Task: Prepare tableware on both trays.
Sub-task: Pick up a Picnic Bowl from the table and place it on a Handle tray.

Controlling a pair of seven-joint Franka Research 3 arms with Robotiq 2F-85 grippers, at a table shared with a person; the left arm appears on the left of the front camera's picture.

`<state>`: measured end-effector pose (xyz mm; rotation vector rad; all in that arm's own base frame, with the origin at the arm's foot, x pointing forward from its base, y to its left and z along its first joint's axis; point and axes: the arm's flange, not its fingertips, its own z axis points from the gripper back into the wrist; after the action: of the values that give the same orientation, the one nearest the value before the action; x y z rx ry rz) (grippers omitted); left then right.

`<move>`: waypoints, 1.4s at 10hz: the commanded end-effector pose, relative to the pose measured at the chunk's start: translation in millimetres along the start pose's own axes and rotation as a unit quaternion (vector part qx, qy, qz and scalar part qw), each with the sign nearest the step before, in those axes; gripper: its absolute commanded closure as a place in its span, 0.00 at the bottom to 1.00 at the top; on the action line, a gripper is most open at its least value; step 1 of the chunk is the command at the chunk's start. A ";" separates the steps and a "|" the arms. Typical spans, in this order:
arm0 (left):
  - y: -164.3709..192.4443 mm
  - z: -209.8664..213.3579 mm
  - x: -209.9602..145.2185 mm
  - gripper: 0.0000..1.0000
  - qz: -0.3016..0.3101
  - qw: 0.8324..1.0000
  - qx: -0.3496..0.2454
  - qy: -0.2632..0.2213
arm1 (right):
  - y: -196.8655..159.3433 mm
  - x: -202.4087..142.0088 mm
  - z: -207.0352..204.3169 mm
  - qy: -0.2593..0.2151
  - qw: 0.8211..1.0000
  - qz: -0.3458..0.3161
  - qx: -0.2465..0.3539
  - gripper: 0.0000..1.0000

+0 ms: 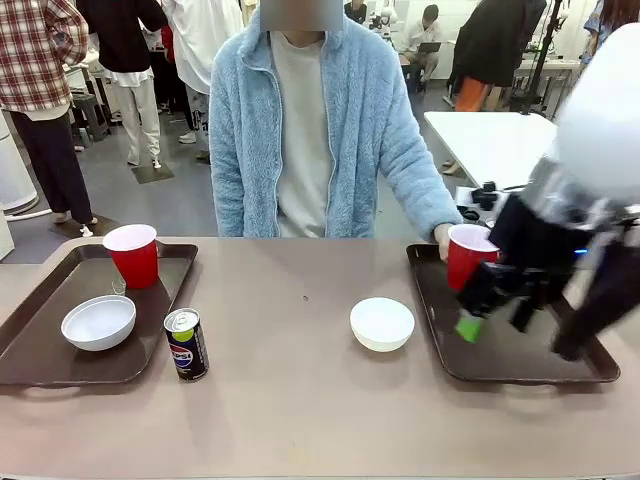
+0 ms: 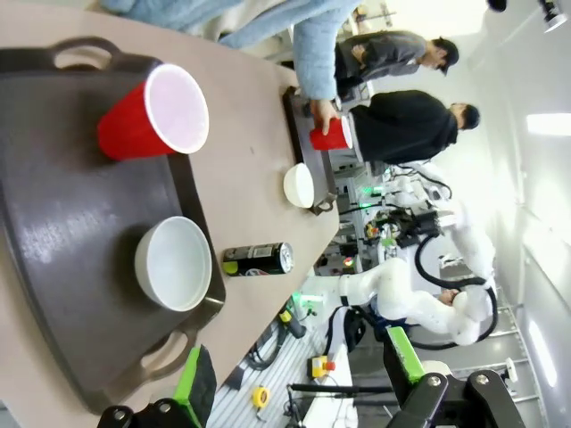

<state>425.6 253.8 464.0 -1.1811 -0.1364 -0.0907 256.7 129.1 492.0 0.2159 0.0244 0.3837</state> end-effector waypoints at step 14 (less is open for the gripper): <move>-1.6 2.8 1.9 0.00 -0.003 1.000 -0.002 -0.003 | 11.7 153.8 -90.8 -0.062 0.986 -0.149 -0.035 0.00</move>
<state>426.2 254.1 464.7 -1.1796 -0.1371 -0.0919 385.1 210.9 397.7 0.0883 -0.0860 0.0931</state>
